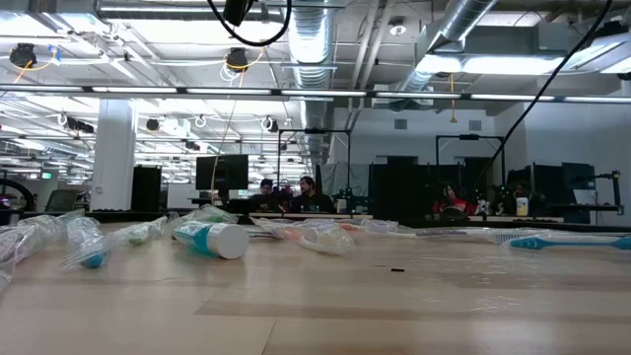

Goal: Pick & Place toothbrushing station
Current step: Put the right blue mouthwash bottle into the black organizer

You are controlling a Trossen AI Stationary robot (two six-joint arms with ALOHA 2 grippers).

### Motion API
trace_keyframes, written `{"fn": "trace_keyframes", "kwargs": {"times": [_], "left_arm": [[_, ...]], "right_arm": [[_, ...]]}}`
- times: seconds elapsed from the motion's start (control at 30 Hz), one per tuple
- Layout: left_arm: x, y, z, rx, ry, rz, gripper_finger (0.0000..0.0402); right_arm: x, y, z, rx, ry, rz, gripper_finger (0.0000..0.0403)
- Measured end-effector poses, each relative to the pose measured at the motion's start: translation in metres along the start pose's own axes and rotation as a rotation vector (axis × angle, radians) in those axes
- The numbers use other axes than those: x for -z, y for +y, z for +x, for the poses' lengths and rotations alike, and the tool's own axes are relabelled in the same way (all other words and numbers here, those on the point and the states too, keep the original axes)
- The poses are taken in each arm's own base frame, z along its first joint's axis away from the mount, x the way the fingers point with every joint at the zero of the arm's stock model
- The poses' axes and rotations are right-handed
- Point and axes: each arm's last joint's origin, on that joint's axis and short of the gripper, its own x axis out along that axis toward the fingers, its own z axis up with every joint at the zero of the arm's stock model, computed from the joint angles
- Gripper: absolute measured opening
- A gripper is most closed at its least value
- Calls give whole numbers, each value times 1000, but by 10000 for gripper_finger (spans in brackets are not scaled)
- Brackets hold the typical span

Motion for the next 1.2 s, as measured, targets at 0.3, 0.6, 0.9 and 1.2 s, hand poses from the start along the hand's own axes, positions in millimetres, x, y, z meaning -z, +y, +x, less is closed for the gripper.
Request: {"fn": "trace_keyframes", "kwargs": {"times": [0.3, 0.6, 0.9, 1.2], "left_arm": [[0, 0, 0, 0, 0, 1, 159], [0, 0, 0, 0, 0, 1, 159], [0, 0, 0, 0, 0, 1, 159], [0, 0, 0, 0, 0, 12, 159]], "right_arm": [[-1, -2, 0, 25, -12, -2, 0], [-1, -2, 0, 21, -10, -1, 0], [-1, -2, 0, 20, -5, -1, 0], [0, -2, 0, 32, 12, -7, 0]]}}
